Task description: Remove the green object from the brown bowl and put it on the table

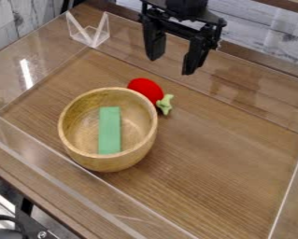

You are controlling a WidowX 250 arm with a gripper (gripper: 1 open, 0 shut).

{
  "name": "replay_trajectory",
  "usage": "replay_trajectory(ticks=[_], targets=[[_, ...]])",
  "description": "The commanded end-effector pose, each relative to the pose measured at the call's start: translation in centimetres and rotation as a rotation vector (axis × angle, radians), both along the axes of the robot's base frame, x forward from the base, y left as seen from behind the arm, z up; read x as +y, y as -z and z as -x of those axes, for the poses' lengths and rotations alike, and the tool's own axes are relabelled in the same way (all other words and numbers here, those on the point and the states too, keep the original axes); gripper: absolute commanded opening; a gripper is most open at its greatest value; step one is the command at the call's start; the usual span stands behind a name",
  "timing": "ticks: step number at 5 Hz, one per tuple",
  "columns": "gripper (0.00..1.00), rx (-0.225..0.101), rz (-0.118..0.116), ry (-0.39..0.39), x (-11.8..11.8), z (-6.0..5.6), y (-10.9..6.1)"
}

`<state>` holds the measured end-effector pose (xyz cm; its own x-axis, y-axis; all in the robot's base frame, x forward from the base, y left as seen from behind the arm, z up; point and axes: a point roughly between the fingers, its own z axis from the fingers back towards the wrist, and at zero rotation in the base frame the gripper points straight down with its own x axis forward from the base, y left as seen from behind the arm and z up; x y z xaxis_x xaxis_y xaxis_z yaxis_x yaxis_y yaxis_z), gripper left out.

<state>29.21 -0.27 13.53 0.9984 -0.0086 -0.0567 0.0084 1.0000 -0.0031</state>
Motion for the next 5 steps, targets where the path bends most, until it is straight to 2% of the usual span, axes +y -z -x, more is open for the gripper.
replay_trajectory(ticks=[1, 2, 3, 4, 5], targets=[[1.00, 0.041, 0.001, -0.080, -1.0, 1.3, 2.2], [1.00, 0.057, 0.000, -0.172, 0.1, 4.0, 3.3], [1.00, 0.039, 0.009, -0.247, 1.6, 6.3, 3.7], [1.00, 0.034, 0.015, -0.373, 4.1, 6.8, 4.7], [1.00, 0.030, 0.029, -0.507, 5.5, 7.1, 5.9]])
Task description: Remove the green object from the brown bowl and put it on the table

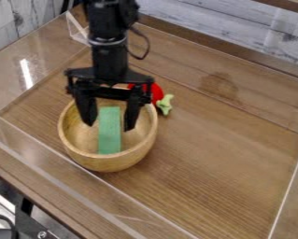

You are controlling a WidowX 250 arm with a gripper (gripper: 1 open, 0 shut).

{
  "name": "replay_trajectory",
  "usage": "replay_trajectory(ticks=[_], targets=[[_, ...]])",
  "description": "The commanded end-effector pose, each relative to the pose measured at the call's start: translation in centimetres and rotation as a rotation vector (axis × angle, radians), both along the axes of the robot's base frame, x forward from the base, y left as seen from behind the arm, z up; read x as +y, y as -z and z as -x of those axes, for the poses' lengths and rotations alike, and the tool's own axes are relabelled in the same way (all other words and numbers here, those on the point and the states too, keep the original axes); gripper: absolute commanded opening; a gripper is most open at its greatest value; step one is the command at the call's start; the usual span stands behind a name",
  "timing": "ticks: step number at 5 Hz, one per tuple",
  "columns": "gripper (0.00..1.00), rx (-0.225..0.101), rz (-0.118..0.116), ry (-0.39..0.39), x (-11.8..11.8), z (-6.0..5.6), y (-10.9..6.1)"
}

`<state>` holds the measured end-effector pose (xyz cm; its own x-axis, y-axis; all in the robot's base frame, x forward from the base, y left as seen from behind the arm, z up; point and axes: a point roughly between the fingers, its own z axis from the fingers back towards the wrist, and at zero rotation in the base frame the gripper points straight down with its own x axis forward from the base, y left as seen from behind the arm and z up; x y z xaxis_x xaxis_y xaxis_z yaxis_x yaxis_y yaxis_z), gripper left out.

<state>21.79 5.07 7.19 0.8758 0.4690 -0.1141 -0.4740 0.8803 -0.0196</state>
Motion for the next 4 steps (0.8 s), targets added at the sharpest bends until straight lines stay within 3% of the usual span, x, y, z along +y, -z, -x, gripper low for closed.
replay_trajectory(ticks=[1, 2, 4], targets=[[1.00, -0.025, -0.007, -0.061, 0.3, -0.1, 0.3], [1.00, -0.027, -0.011, -0.094, 0.3, -0.2, 1.0], [1.00, -0.038, -0.021, -0.047, 1.7, 0.1, 1.7]])
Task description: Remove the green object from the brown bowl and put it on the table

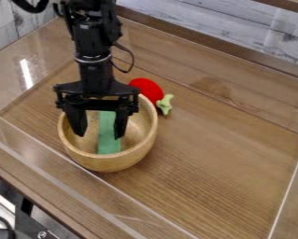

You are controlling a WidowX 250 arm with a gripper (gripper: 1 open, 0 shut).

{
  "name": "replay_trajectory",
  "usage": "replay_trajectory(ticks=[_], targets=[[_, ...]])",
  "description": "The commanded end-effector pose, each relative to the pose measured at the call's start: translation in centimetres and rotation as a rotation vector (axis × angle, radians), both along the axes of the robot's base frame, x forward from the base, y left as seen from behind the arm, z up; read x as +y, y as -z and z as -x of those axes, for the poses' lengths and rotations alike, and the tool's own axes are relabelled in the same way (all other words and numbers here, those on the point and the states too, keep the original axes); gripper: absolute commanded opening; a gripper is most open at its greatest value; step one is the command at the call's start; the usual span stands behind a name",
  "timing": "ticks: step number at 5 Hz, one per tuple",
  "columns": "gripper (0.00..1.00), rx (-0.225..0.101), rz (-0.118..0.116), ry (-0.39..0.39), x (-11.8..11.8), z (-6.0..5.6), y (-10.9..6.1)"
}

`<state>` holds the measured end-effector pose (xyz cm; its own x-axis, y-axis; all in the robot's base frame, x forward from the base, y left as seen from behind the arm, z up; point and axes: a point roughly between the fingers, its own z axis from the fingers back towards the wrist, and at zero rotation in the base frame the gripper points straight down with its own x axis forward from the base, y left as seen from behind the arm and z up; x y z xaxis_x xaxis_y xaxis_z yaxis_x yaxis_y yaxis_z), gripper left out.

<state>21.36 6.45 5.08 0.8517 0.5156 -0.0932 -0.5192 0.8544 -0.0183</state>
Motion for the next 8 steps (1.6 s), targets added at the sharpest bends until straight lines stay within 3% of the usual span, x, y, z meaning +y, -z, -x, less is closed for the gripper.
replay_trajectory(ticks=[1, 2, 5, 7, 8], targets=[[1.00, -0.024, -0.008, 0.031, 1.7, -0.8, 0.0], [1.00, -0.027, -0.003, 0.049, 2.6, -1.3, 0.1], [1.00, -0.016, 0.005, -0.049, 4.5, -2.3, 0.5], [1.00, -0.005, 0.013, -0.070, 1.6, 0.0, 0.6], [1.00, 0.005, 0.011, -0.034, 0.5, 0.3, 1.2]])
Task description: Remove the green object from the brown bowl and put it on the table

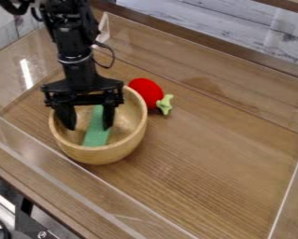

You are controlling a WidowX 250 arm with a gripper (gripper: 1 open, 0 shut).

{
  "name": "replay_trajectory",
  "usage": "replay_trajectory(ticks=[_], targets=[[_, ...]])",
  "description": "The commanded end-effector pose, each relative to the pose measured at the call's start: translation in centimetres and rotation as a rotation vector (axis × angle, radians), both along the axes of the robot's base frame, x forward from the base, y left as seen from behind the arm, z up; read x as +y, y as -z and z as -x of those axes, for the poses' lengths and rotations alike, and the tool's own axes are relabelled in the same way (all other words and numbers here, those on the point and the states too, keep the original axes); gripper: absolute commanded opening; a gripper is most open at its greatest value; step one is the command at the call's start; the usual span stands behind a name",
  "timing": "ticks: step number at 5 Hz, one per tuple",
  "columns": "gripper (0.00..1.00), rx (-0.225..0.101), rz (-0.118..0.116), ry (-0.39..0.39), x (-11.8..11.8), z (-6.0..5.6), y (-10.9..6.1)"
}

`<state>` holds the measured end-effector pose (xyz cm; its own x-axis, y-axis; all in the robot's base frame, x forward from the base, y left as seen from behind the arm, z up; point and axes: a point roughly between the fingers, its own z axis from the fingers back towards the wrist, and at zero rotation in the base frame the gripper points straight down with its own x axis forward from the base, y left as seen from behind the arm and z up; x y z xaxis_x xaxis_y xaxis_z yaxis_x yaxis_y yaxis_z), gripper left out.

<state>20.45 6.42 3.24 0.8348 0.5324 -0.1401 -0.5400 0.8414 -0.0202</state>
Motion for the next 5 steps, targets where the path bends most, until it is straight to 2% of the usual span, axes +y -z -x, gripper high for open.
replay_trajectory(ticks=[1, 3, 4, 5], targets=[[1.00, -0.022, -0.021, 0.018, -0.4, -0.5, 0.0], [1.00, -0.029, 0.004, 0.082, -3.4, 1.2, -0.5], [0.00, -0.031, 0.007, 0.123, -3.8, 2.1, 0.4], [0.00, -0.043, 0.017, 0.122, -3.2, 1.4, -0.2]])
